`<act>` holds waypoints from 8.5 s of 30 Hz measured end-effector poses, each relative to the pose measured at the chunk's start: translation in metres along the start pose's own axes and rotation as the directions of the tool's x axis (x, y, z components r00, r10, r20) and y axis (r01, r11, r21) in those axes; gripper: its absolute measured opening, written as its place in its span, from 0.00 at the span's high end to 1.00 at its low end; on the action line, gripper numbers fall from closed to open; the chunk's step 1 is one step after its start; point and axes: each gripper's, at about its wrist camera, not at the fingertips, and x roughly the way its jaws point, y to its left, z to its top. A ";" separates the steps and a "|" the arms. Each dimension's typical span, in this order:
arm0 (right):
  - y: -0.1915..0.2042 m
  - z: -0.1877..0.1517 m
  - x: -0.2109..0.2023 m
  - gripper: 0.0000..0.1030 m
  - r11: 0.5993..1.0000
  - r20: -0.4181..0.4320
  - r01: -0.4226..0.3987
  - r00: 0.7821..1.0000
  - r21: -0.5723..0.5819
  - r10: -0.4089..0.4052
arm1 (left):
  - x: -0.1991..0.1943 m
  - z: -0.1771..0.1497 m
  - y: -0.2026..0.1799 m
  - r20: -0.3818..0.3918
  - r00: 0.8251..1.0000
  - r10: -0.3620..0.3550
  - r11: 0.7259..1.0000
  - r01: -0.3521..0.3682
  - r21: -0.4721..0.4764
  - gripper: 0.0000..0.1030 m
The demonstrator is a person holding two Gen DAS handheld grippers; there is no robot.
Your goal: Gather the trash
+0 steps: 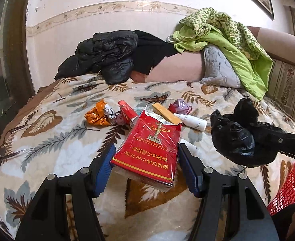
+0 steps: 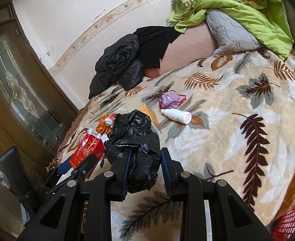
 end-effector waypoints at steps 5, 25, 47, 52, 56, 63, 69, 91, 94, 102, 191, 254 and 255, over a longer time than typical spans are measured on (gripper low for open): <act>-0.004 0.000 0.001 0.70 1.000 0.003 0.015 1.000 0.012 -0.015 | 0.004 0.000 -0.001 0.007 1.000 0.014 1.000 -0.014 0.011 0.40; -0.021 0.001 -0.025 0.70 0.997 0.027 0.008 1.000 0.071 -0.010 | -0.007 0.005 -0.012 0.009 0.997 -0.079 0.997 0.079 -0.011 0.39; -0.215 -0.076 -0.274 0.67 0.820 0.074 0.409 0.878 0.400 -0.473 | -0.058 -0.025 -0.315 -0.389 0.628 -0.674 0.645 0.757 0.105 0.39; -0.230 -0.079 -0.284 0.52 0.789 0.063 0.451 0.851 0.418 -0.521 | -0.045 -0.041 -0.344 -0.475 0.587 -0.655 0.637 0.767 0.069 0.34; -0.225 -0.073 -0.287 0.49 0.805 0.086 0.450 0.851 0.388 -0.517 | -0.046 -0.035 -0.328 -0.451 0.613 -0.649 0.662 0.747 0.063 0.33; -0.203 -0.048 -0.252 0.48 0.868 0.089 0.365 0.905 0.337 -0.415 | -0.050 -0.015 -0.273 -0.371 0.714 -0.593 0.737 0.667 0.105 0.30; -0.155 -0.025 -0.193 0.48 0.929 0.055 0.303 0.946 0.213 -0.321 | -0.038 -0.002 -0.190 -0.319 0.788 -0.526 0.821 0.569 0.051 0.30; 0.055 0.029 0.117 0.43 0.949 -0.305 -0.034 0.950 -0.314 -0.067 | 0.007 0.025 0.124 -0.174 0.979 -0.105 0.958 0.052 -0.281 0.30; 0.069 0.028 0.147 0.43 0.910 -0.291 0.005 0.947 -0.415 -0.138 | 0.018 0.030 0.138 -0.181 0.980 -0.088 0.959 0.034 -0.282 0.30; 0.066 0.016 0.194 0.56 0.886 -0.332 0.031 0.920 -0.463 -0.206 | 0.078 0.056 0.162 -0.193 0.977 -0.086 0.958 0.027 -0.286 0.29; -0.003 -0.008 0.012 0.62 0.978 -0.048 0.122 0.990 -0.172 -0.132 | 0.007 -0.020 -0.007 -0.113 0.993 0.033 0.999 -0.036 -0.030 0.39; -0.070 -0.016 -0.102 0.62 0.987 0.026 0.143 0.989 0.070 -0.145 | -0.036 -0.002 -0.091 -0.126 0.962 -0.241 0.964 0.252 0.079 0.39; -0.077 -0.016 -0.111 0.62 0.984 0.036 0.154 0.987 0.088 -0.158 | -0.039 0.000 -0.099 -0.130 0.955 -0.268 0.956 0.281 0.091 0.39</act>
